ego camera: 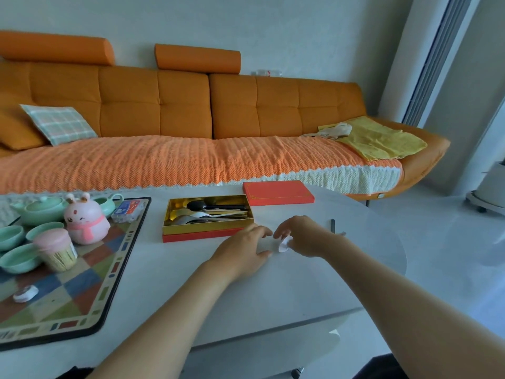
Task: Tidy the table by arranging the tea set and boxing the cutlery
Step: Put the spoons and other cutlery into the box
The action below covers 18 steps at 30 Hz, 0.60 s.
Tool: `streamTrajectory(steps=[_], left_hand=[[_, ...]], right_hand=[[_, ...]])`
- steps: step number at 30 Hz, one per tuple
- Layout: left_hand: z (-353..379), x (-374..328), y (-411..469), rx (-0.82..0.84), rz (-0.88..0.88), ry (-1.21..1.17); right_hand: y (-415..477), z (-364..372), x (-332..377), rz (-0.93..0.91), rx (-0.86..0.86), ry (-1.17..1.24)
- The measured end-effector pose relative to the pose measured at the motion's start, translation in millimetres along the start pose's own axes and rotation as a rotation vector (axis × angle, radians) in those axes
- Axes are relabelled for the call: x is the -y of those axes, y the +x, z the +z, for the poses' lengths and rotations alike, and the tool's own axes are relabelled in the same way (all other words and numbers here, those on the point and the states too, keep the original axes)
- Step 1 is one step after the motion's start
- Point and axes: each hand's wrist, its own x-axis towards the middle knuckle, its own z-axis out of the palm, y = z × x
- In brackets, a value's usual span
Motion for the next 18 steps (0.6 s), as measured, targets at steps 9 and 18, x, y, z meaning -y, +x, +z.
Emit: streamTrajectory(steps=[9,18], left_hand=[[-20,18,-6,-0.017,-0.079,-0.155],[-55,48,-4,-0.36,-0.238,-0.095]], right_hand=[[25,13,45,-0.063,-0.066,0.144],[39,6,68,-0.132,-0.176,0.349]])
